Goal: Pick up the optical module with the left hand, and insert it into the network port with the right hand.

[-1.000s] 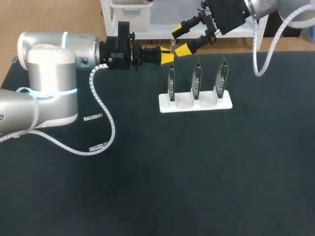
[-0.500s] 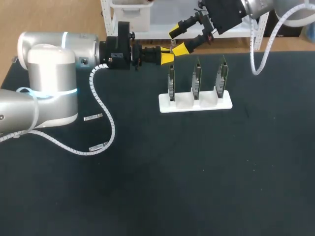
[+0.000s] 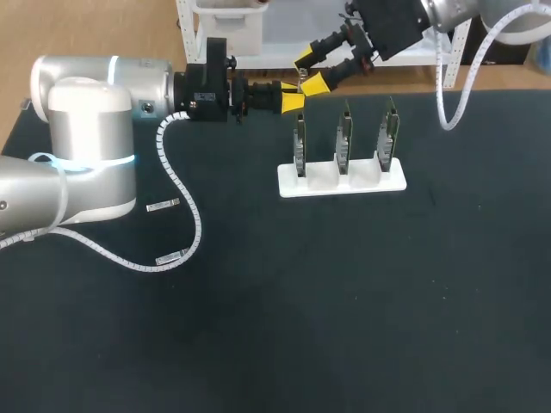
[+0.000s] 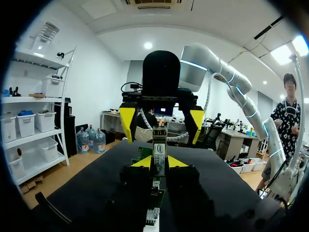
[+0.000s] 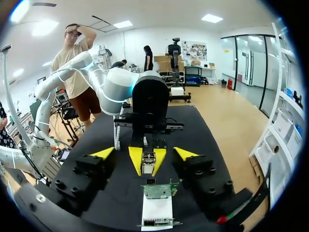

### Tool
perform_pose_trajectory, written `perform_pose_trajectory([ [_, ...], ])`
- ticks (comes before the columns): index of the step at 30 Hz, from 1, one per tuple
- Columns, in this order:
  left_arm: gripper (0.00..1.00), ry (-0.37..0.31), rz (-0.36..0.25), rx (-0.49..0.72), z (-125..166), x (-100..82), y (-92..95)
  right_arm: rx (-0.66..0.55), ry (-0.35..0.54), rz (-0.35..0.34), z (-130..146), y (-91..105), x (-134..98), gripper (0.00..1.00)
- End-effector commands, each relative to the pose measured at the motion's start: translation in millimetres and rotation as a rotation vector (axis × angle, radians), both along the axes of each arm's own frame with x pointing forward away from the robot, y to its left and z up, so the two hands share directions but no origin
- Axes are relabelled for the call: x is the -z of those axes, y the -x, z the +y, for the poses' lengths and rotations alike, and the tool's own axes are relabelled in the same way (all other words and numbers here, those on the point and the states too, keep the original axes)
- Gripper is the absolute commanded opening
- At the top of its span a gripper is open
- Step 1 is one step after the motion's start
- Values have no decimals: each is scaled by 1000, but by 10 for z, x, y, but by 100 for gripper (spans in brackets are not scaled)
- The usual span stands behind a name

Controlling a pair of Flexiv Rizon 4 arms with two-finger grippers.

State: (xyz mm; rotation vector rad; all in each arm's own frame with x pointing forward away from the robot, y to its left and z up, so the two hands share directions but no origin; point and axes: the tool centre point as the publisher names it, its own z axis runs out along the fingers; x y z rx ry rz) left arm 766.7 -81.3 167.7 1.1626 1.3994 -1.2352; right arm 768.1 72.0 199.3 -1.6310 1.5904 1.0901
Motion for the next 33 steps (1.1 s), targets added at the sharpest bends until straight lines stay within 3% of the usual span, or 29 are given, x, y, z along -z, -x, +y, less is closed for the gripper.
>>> perform_pose_trajectory([
  [1, 0, -1, 1, 1, -1, -1, -6, 0, -5, -1, -4, 1, 6, 0],
  [15, 0, -1, 1, 1, -1, -1, -6, 17, -14, 2, -38, 13, -5, 0],
  [16, 41, -1, 1, 1, -1, -1, -6, 18, -15, 1, -42, 17, -5, 0],
  [17, 100, -1, 1, 1, -1, -1, -6, 21, -16, 1, -47, 21, -8, 0],
  [27, 100, -1, 1, 1, -1, -1, -6, 31, -25, -4, -100, 40, -30, 0],
  [33, 100, -46, -18, 12, -16, -45, 25, 33, -29, -3, -133, 63, -35, 0],
])
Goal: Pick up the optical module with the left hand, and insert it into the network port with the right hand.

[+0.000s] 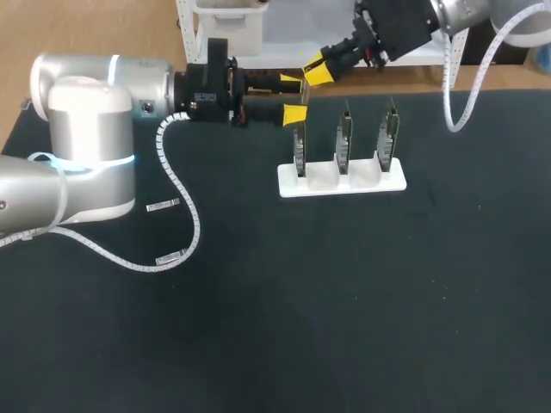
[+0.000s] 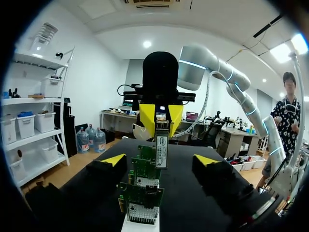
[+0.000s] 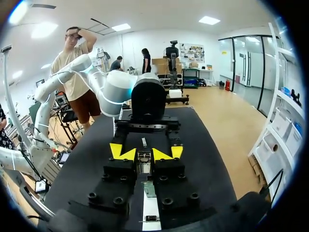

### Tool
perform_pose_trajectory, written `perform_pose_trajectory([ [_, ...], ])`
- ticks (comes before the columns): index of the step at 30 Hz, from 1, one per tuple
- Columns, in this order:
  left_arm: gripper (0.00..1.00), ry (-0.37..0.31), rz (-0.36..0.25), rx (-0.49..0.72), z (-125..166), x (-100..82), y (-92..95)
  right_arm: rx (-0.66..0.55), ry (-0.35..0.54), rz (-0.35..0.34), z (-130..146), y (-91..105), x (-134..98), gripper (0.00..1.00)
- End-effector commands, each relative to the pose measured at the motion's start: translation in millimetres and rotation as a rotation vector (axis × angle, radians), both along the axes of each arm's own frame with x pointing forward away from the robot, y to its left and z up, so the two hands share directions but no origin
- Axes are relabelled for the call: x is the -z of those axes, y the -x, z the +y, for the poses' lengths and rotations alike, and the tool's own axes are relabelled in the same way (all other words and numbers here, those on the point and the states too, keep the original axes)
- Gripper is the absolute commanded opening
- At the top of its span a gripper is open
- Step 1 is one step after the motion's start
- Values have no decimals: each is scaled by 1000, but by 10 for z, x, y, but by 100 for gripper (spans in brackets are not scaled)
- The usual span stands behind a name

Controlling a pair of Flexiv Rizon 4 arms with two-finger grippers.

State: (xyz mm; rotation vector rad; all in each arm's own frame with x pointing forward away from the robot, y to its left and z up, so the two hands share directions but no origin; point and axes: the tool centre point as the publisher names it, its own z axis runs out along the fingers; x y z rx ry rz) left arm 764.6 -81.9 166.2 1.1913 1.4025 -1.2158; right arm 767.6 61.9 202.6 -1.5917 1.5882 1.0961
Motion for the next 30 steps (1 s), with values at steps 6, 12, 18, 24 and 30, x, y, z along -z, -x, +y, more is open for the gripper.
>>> perform_pose_trajectory([
  [6, 100, -56, -18, 3, 3, -112, 31, 15, -10, -3, -69, 73, 0, 0],
  [12, 100, -136, -29, -41, 146, -167, 87, 17, -13, -3, -97, 87, -2, 0],
  [18, 100, -234, -40, -53, 317, -185, 146, 10, -13, -4, -99, 105, -9, 0],
  [24, 100, -343, -47, -26, 434, -164, 193, -1, -7, -8, -98, 117, -10, 0],
  [30, 100, -384, -24, -38, 506, -128, 173, -7, -6, -12, -102, 125, -12, 0],
])
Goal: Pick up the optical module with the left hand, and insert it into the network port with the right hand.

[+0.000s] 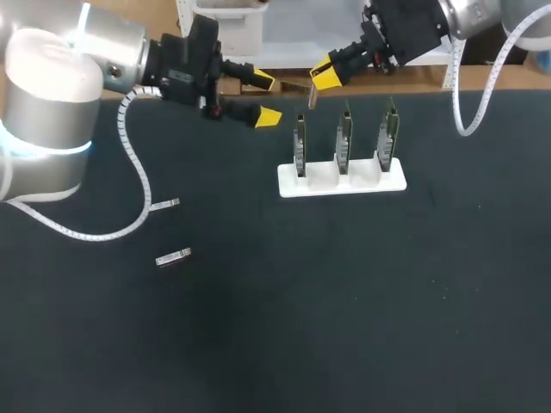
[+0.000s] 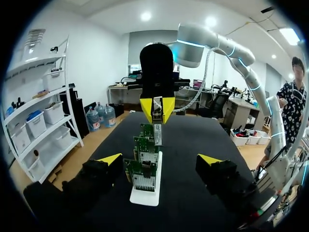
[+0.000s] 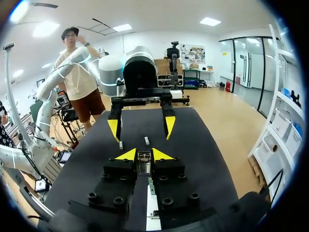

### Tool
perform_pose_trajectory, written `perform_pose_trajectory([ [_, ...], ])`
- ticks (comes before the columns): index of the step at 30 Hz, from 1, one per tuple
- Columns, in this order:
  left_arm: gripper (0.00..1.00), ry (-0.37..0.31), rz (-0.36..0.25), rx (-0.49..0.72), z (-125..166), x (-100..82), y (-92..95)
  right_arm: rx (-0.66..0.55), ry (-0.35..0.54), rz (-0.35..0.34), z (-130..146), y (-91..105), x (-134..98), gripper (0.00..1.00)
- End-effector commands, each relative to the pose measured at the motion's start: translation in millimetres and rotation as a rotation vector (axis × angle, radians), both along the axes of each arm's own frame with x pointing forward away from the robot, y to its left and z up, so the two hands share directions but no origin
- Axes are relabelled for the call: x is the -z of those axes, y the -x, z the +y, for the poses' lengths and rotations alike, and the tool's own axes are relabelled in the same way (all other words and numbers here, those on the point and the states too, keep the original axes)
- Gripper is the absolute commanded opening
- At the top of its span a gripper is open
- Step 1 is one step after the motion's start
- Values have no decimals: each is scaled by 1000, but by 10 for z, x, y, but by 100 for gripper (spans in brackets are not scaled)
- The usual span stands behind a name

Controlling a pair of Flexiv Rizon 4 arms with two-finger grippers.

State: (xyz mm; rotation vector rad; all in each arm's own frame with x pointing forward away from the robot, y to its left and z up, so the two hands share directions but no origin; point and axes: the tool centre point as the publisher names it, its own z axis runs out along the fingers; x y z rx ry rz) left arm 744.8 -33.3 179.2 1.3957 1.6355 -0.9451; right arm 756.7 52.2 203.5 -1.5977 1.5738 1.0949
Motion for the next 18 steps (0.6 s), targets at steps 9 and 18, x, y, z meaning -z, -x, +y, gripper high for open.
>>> perform_pose_trajectory([
  [9, 100, -90, 49, 16, 23, 116, -89, -10, 4, -5, -16, 32, 1, 0],
  [18, 100, -111, 56, 29, 0, 145, -121, -20, 8, -10, -8, 28, -10, 0],
])
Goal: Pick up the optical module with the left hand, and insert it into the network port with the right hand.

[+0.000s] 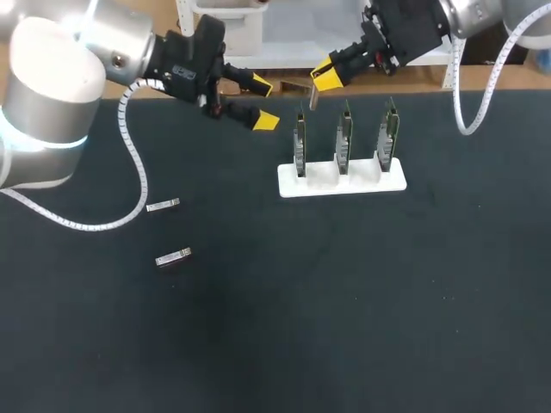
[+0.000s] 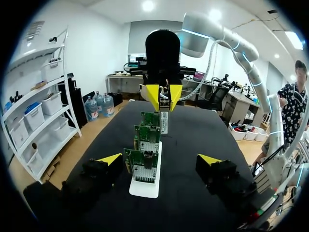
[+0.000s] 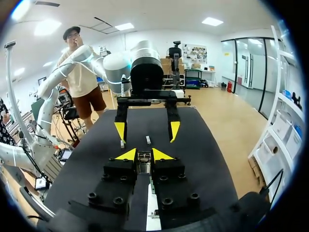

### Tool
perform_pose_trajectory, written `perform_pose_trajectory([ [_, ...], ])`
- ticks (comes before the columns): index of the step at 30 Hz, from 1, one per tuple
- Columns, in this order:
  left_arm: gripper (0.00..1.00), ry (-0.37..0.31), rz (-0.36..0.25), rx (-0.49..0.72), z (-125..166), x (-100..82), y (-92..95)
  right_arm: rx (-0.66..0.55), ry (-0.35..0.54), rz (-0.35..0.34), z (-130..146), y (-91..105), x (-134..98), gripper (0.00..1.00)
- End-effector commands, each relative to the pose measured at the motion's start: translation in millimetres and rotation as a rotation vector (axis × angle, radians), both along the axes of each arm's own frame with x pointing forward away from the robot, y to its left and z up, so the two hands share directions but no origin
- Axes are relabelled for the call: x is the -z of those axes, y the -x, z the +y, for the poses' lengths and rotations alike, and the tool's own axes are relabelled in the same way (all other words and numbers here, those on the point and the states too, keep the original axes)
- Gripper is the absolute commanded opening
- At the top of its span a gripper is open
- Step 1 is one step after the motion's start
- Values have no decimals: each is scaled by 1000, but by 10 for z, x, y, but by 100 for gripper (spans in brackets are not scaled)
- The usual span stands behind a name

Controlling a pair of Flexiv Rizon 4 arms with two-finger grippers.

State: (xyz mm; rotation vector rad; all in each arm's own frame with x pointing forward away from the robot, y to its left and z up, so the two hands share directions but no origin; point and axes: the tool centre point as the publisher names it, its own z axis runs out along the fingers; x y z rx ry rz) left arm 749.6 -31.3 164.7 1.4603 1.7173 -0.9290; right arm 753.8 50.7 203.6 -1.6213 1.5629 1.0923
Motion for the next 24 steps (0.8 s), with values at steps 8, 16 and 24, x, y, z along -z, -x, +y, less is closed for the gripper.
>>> perform_pose_trajectory([
  [8, 100, -21, 26, -10, -7, 9, -76, -40, 21, -15, 59, -15, -3, 0],
  [16, 100, -21, 26, -10, -7, 9, -76, -64, 41, -31, 120, -74, 22, 0],
  [24, 100, -21, 26, -10, -7, 9, -76, -64, 55, -21, 164, -116, 118, 0],
])
